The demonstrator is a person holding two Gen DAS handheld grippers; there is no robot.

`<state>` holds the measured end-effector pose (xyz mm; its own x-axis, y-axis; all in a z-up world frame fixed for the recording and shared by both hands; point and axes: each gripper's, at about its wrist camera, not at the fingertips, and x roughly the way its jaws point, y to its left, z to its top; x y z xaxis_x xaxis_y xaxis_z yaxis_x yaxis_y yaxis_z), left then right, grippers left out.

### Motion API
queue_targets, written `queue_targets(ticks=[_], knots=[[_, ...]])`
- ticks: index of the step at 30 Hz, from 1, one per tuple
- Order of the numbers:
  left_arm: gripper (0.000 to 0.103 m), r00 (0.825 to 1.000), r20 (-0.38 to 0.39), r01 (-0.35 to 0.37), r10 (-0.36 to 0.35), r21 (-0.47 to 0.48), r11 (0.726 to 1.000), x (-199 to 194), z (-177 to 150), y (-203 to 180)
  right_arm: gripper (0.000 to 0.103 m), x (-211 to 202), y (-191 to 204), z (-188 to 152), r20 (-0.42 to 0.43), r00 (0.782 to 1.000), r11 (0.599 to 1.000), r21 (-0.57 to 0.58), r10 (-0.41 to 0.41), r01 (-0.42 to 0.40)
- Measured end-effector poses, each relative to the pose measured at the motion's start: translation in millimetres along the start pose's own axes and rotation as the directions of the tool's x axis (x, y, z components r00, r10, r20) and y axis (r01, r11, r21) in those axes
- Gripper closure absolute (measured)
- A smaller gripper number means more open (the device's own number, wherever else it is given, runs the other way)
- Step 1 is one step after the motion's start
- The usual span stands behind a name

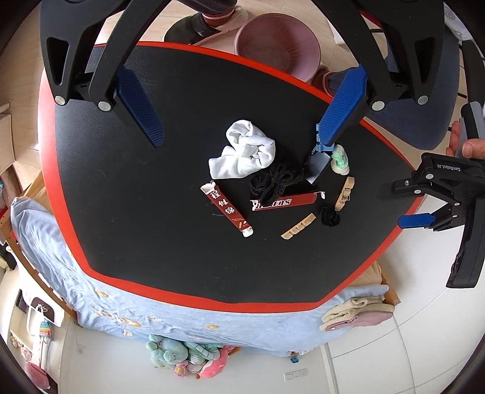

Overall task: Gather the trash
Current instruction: 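Grasp the wooden clothespin with the left tool while the right tool grasps the white sock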

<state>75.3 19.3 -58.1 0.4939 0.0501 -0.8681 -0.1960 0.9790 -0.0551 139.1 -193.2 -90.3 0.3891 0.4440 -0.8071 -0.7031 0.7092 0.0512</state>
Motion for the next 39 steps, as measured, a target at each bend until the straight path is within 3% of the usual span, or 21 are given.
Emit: queue_targets(ticks=[9, 14, 16, 17, 21, 24, 28, 33, 39], knots=[[0.006, 0.996, -0.078, -0.042, 0.038, -0.049, 0.998, 35.1, 6.5, 1.1, 0.003, 29.2, -2.9, 0.1, -0.049, 0.999, 1.0, -0.011, 0.024, -0.024], [0.023, 0.994, -0.098, -0.059, 0.053, -0.054, 0.997, 46.5, 5.5, -2.6, 0.003, 38.0, -4.5, -1.7, -0.056, 0.997, 0.999, -0.008, 0.052, -0.052], [0.028, 0.993, -0.102, -0.061, 0.055, -0.054, 0.997, 49.6, 4.9, -4.5, 0.012, 41.4, -5.1, -1.8, -0.06, 0.996, 0.998, -0.006, 0.063, -0.064], [0.033, 0.993, -0.105, -0.059, 0.053, -0.055, 0.997, 51.2, 4.3, -4.7, 0.023, 43.8, -5.8, -1.8, -0.068, 0.995, 0.998, -0.001, 0.068, -0.068], [0.039, 0.993, -0.1, -0.069, 0.064, -0.044, 0.997, 52.6, 2.1, -7.3, 0.038, 48.7, -5.6, -1.1, -0.069, 0.993, 0.995, 0.017, 0.095, -0.094], [0.057, 0.994, -0.09, -0.069, 0.065, -0.047, 0.996, 49.1, 2.0, -5.0, 0.055, 50.2, -6.1, -3.0, -0.076, 0.991, 0.994, 0.024, 0.113, -0.111], [0.088, 0.995, -0.086, -0.045, 0.04, -0.06, 0.997, 46.4, 3.2, 1.5, 0.065, 51.6, -5.8, -3.9, -0.08, 0.988, 0.991, 0.029, 0.131, -0.129], [0.09, 0.997, -0.074, -0.01, 0.007, -0.039, 0.999, 45.4, 1.3, 8.7, 0.074, 48.7, -5.2, -4.6, -0.075, 0.988, 0.991, 0.031, 0.135, -0.133], [0.091, 0.999, -0.045, 0.018, -0.019, -0.02, 1.0, 33.2, -2.8, 12.2, 0.076, 36.8, -3.7, -5.6, -0.049, 0.991, 0.992, 0.027, 0.123, -0.122]])
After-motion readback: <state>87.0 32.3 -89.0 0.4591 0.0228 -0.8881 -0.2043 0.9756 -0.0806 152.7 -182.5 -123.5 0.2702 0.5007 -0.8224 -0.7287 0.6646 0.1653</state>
